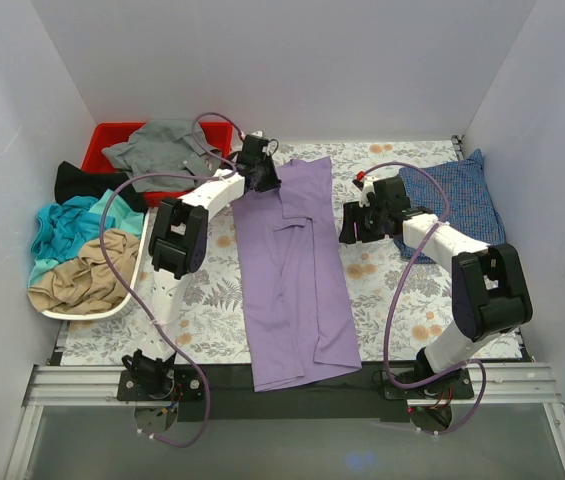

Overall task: Fold and stack the t-shirts
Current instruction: Fold the tshirt

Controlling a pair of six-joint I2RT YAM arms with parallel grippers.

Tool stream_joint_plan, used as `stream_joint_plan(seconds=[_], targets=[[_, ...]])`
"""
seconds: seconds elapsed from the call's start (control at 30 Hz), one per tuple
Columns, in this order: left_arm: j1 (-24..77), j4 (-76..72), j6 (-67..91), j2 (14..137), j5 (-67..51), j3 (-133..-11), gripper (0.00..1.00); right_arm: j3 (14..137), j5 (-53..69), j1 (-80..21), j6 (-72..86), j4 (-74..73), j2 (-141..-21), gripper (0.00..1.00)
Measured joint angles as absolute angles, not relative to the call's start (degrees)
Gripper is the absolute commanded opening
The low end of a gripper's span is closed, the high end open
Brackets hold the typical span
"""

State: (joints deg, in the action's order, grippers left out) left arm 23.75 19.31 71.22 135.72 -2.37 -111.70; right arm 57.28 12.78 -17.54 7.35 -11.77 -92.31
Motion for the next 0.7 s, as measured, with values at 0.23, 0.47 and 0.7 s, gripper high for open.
stream_joint_plan(seconds=[0.23, 0.47, 0.7], targets=[[23.75, 19.94, 72.03, 132.0, 2.79, -107.33, 0.0, 57.21, 13.23, -17.54, 7.38, -11.77, -92.82, 0.62], [23.75, 21.08, 72.31, 131.46, 3.38, -106.67, 0.78, 57.19, 13.87, -17.54, 7.38, -11.77, -93.12, 0.62], [23.73, 27.11, 72.55, 131.7, 2.76, -110.24, 0.86, 55.86, 13.19, -17.54, 7.33, -12.8, -91.88, 0.63]])
